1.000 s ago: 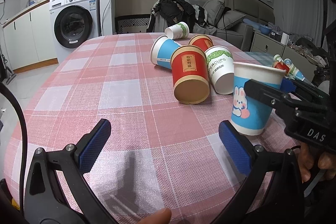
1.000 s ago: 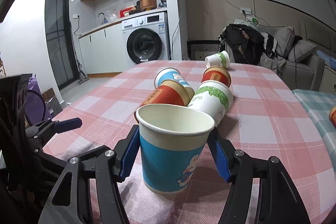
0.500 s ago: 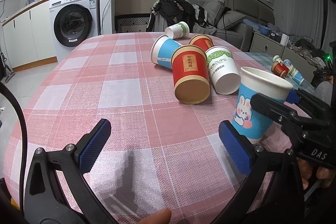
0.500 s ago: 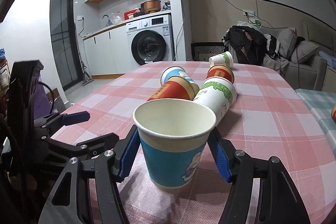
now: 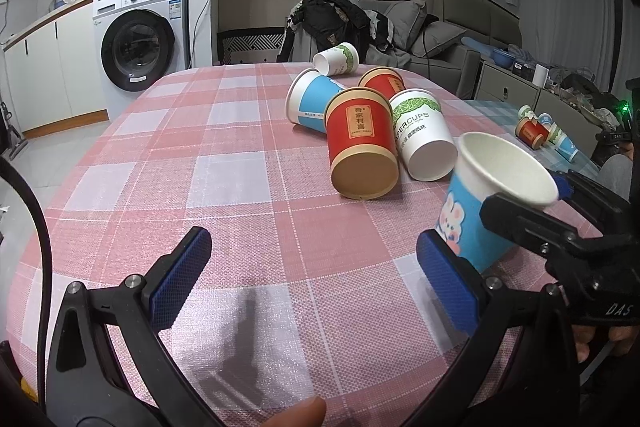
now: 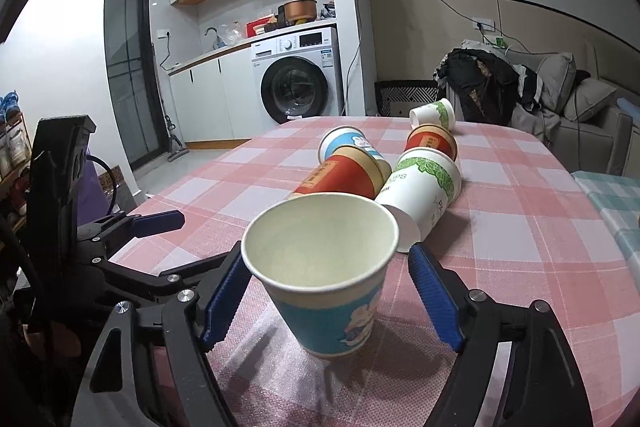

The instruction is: Flip cup upright

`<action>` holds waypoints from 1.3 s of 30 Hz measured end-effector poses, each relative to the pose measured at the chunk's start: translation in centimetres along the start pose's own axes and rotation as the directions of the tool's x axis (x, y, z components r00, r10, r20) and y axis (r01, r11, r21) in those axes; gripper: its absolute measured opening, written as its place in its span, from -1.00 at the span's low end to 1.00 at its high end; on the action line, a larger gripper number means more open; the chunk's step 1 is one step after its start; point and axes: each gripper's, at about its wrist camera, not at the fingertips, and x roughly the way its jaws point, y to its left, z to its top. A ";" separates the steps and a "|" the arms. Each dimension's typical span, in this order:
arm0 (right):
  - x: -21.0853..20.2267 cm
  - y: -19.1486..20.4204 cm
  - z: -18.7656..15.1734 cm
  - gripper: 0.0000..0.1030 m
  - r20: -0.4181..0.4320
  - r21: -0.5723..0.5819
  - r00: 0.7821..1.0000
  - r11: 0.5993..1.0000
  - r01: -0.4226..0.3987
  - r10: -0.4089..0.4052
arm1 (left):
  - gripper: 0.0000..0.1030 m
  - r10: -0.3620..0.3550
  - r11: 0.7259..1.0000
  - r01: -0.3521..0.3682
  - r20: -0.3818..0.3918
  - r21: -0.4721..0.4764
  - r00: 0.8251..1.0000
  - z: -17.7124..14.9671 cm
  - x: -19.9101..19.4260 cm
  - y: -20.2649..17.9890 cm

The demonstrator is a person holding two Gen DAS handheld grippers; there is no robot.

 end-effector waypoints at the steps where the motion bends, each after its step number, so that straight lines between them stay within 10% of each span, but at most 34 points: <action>1: 0.0 0.0 0.0 0.61 -0.001 -0.001 1.000 1.000 -0.001 0.001 | 0.98 0.000 1.000 0.000 0.000 0.001 1.000 0.0 0.0 0.0; 12: -2.3 -0.8 1.9 1.00 0.037 -0.066 0.998 0.996 -0.055 0.058 | 0.98 -0.024 1.000 0.024 0.029 0.001 0.999 0.3 -0.6 -0.2; 39: -3.6 -4.3 -0.2 1.00 0.045 -0.055 0.985 0.985 -0.165 0.168 | 0.98 -0.102 0.989 0.087 0.128 0.118 0.986 -0.8 -3.5 -3.3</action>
